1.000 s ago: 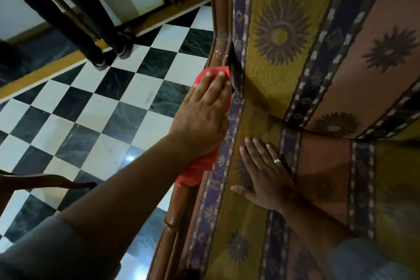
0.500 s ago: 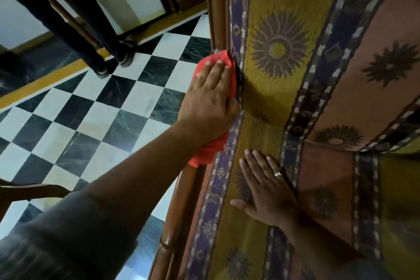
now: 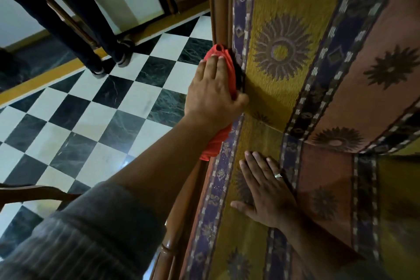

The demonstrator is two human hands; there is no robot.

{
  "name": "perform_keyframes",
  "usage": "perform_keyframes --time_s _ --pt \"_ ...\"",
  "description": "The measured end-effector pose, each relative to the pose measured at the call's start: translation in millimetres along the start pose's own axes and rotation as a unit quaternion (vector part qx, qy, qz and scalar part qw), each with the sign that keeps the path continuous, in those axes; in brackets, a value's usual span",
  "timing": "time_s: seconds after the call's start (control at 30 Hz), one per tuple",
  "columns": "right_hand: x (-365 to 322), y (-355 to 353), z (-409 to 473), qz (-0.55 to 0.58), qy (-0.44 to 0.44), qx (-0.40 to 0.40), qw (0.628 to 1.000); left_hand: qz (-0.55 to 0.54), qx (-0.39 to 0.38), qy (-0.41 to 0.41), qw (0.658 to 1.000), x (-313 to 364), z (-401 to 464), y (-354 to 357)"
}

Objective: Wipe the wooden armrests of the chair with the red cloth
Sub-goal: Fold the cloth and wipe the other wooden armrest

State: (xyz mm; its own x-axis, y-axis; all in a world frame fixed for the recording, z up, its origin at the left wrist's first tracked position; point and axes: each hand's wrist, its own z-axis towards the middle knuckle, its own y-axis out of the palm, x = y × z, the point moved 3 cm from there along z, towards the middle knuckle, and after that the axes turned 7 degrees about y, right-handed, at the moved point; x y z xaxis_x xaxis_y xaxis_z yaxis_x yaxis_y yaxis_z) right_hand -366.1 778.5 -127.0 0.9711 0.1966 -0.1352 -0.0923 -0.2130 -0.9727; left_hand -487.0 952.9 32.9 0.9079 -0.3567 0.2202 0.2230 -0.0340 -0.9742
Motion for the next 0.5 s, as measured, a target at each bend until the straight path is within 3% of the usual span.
perform_keyframes --time_s 0.17,0.5 --pt "0 2 0 0.002 -0.001 -0.001 1.0 0.026 -0.046 0.032 0.998 -7 16 -3" --pt "0 1 1 -0.004 0.002 -0.006 1.0 0.057 -0.027 0.118 0.991 -11 -12 2"
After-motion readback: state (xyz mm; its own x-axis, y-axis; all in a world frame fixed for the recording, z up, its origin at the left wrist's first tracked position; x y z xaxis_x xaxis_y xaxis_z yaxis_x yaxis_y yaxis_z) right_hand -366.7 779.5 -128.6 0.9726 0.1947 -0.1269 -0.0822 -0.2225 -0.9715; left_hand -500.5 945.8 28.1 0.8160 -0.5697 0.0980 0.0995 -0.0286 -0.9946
